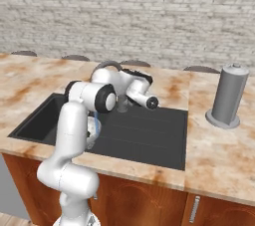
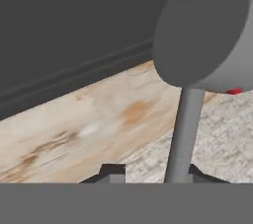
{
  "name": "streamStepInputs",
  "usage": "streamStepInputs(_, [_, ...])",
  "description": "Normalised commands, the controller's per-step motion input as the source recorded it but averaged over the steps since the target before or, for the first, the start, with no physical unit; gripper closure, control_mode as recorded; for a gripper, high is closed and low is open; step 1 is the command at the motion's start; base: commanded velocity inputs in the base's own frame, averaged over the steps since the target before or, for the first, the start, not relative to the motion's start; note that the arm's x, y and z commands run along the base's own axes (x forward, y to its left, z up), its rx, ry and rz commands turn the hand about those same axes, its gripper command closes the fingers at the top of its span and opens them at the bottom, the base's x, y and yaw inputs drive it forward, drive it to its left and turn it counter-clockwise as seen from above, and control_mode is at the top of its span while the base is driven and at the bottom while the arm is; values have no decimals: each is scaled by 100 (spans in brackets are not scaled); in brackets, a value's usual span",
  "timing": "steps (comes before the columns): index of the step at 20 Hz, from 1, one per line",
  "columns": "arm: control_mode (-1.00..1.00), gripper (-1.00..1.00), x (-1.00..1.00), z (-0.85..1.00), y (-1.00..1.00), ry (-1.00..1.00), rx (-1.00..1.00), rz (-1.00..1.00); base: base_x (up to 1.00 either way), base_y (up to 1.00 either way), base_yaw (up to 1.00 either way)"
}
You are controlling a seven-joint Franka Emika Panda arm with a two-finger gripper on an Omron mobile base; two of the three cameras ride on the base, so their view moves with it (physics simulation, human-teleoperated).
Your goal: Pick the broccoli from the cabinet and place it in the bowl. Then pick the bowl and place it in the sink. Then turn on the sink facuet.
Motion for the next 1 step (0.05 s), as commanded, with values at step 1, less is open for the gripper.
streamStepInputs(1, [-100,100,0,0,0,0,0,0,0,0,0])
